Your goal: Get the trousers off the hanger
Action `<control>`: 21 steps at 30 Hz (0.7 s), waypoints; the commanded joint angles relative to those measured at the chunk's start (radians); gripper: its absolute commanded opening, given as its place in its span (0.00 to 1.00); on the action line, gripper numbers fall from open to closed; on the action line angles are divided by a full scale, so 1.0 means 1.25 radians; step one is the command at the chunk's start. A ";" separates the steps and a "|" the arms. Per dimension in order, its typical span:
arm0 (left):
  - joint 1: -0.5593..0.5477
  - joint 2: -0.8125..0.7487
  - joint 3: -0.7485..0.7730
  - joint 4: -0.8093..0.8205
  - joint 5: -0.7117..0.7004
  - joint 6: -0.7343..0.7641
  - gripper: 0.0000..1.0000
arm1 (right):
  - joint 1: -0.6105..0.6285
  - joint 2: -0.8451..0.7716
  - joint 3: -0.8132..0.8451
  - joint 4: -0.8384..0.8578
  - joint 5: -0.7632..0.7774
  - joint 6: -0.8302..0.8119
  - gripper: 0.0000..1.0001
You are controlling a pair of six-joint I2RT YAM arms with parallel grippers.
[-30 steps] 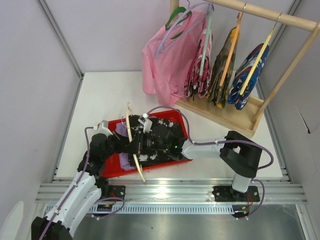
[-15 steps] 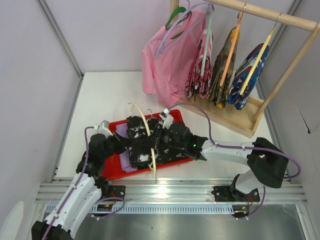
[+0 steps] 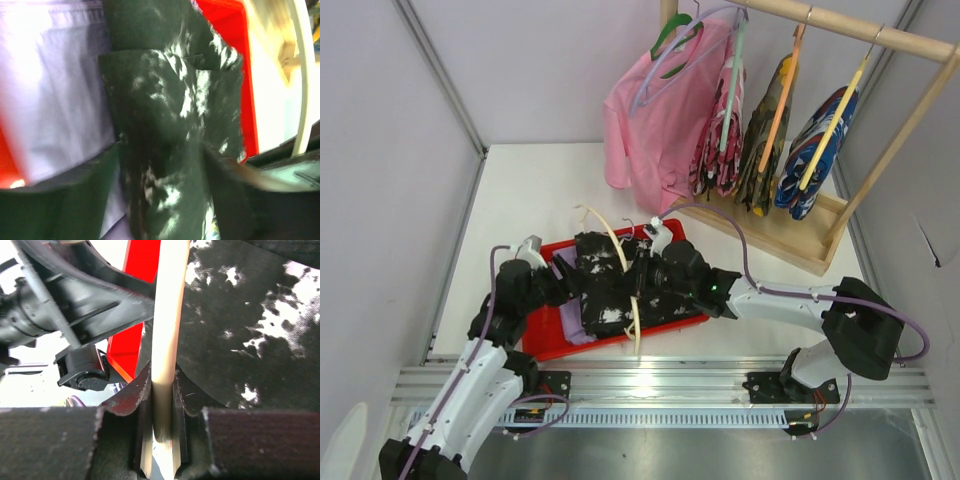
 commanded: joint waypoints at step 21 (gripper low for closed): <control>-0.082 -0.244 0.197 -0.369 -0.126 -0.361 0.97 | 0.018 0.151 0.089 0.356 -0.074 0.110 0.00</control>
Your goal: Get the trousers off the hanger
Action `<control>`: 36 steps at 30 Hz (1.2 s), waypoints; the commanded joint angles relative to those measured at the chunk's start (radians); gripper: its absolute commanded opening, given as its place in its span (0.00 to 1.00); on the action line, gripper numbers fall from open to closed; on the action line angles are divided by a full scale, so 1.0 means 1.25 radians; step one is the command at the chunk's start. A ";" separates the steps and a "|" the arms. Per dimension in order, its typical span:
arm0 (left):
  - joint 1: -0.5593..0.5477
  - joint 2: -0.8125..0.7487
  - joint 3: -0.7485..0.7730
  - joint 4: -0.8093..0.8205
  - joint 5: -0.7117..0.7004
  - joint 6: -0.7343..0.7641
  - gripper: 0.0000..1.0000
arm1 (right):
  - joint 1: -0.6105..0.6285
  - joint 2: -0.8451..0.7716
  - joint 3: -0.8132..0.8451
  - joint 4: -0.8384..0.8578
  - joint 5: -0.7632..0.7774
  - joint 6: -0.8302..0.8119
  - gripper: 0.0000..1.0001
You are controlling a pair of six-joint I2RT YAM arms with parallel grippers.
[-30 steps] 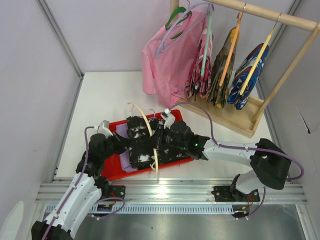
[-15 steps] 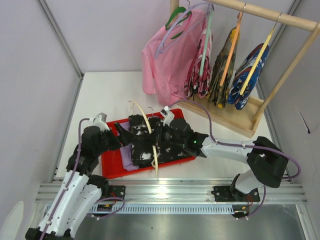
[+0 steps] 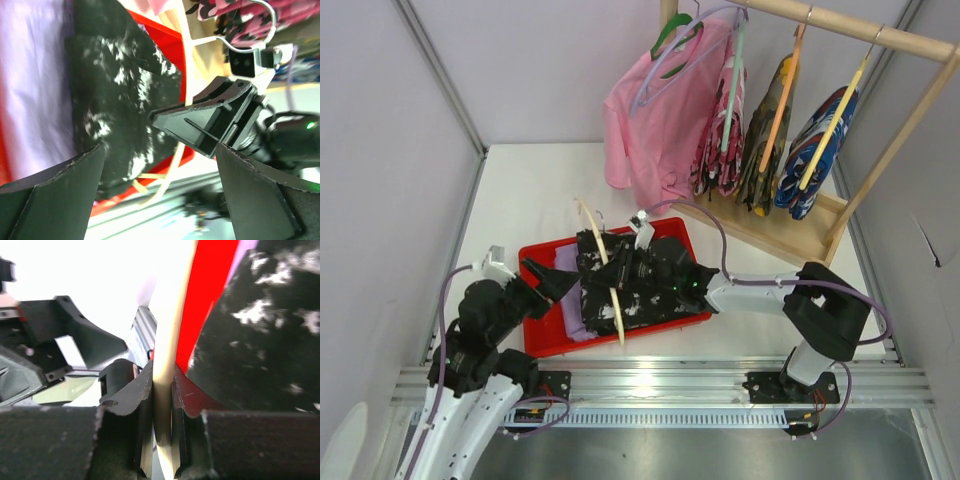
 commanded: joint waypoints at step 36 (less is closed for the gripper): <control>-0.208 0.475 0.026 0.139 -0.159 0.030 0.99 | 0.001 -0.081 -0.123 0.134 0.073 -0.037 0.00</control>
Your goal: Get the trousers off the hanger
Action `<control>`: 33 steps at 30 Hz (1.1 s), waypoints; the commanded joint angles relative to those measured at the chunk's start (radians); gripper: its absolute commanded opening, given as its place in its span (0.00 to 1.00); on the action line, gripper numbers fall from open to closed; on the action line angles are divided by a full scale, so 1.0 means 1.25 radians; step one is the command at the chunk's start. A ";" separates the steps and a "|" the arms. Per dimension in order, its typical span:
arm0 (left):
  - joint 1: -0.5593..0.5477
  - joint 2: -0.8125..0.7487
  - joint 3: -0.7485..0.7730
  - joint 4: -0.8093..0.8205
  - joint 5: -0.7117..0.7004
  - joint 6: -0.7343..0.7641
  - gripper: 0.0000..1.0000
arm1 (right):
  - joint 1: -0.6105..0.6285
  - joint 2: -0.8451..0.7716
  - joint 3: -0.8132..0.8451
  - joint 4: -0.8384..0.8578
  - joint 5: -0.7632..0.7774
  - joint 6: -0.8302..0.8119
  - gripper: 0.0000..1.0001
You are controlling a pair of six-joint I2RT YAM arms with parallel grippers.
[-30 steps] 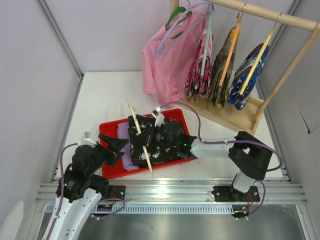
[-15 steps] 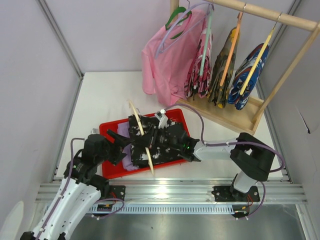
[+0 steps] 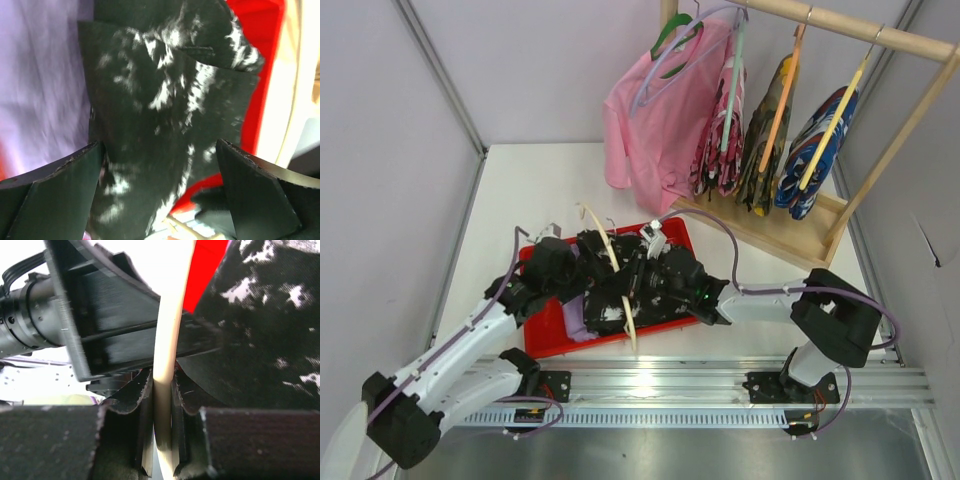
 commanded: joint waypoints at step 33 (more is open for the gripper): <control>-0.031 -0.064 -0.213 0.174 -0.084 0.013 0.00 | -0.031 -0.138 -0.038 -0.113 0.210 -0.046 0.00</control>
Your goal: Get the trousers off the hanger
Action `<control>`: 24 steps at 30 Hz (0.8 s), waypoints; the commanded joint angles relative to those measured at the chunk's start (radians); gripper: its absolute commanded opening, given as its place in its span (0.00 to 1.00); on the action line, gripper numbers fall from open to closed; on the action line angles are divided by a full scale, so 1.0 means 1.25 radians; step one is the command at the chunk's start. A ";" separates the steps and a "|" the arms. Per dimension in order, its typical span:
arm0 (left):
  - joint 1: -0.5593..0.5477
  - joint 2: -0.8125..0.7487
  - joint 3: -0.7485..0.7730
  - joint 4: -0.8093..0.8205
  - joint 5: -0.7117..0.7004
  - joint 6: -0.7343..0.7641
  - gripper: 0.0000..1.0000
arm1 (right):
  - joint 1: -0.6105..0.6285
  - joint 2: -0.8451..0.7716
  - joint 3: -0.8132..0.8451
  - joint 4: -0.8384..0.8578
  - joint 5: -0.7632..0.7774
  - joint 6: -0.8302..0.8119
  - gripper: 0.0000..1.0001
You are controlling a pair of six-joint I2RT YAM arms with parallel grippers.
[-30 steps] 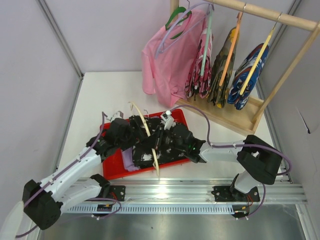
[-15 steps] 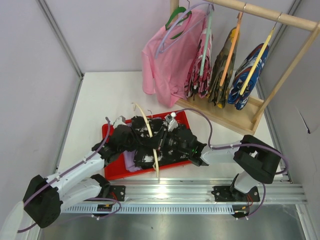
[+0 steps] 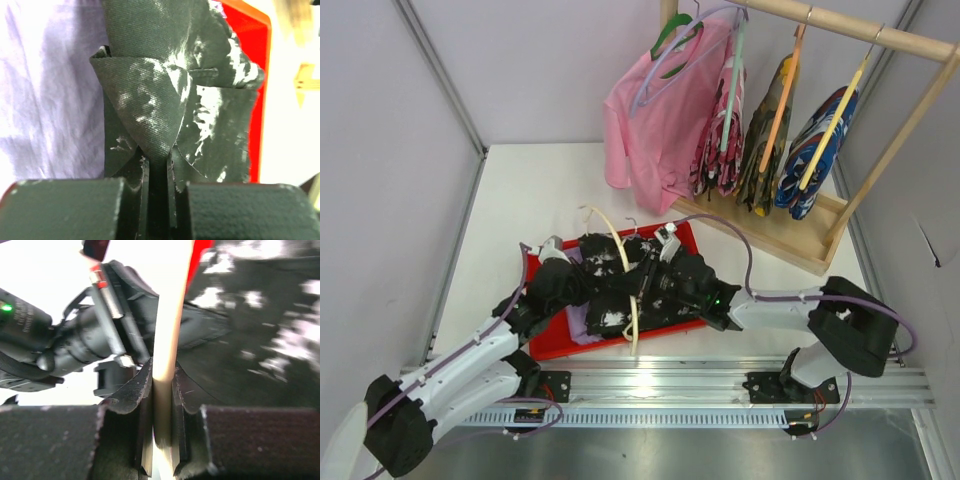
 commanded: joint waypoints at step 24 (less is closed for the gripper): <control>0.168 -0.075 -0.095 -0.104 0.046 0.096 0.00 | -0.152 -0.292 0.039 -0.521 0.333 -0.224 0.00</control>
